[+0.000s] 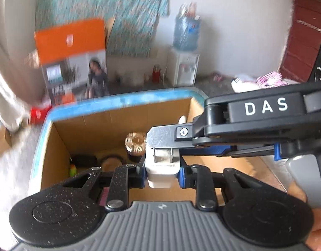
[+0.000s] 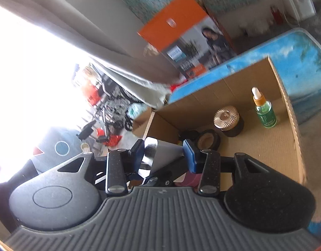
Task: Organize rigid objects
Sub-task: 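Lift the charger into the box and open the right tool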
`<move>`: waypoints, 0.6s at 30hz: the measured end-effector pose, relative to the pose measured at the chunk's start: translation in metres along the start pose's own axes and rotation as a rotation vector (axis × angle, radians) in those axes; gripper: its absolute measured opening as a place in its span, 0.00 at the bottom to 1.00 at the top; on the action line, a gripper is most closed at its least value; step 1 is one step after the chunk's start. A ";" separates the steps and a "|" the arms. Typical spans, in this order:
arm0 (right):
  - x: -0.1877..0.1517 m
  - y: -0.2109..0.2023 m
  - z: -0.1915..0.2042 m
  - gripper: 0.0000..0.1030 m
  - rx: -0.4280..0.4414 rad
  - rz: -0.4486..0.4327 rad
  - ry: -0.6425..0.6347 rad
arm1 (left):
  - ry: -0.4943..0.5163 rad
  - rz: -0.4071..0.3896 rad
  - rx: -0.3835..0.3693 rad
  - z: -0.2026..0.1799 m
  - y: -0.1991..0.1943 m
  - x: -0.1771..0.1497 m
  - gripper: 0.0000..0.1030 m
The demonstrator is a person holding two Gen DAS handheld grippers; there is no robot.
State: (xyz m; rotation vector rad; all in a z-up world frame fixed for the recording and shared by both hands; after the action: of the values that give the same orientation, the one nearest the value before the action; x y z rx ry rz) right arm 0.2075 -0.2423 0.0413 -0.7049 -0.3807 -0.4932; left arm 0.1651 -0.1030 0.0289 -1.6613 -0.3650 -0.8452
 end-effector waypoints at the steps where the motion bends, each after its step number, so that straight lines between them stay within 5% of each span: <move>1: 0.005 0.011 -0.007 0.40 -0.004 0.029 0.029 | -0.018 0.034 -0.003 0.004 0.010 0.001 0.27; 8: 0.011 0.068 -0.057 0.40 -0.030 0.199 0.156 | -0.104 0.180 0.009 0.021 0.059 -0.005 0.27; 18: 0.008 0.103 -0.070 0.41 -0.112 0.270 0.117 | -0.124 0.243 0.029 0.025 0.088 -0.004 0.29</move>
State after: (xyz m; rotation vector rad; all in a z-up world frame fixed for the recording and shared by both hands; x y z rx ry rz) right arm 0.2821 -0.2255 -0.0572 -0.8182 -0.1451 -0.2996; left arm 0.2272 -0.1032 -0.0385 -1.6948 -0.2529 -0.5556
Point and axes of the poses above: each gripper's, at about its wrist camera, not at the fingertips, and y roughly the way its jaws point, z to its left, x to its top, the point moved 1 cm from there along y, roughly the way its jaws point, and after that the axes turned 3 degrees about z, right-handed, at the moved point
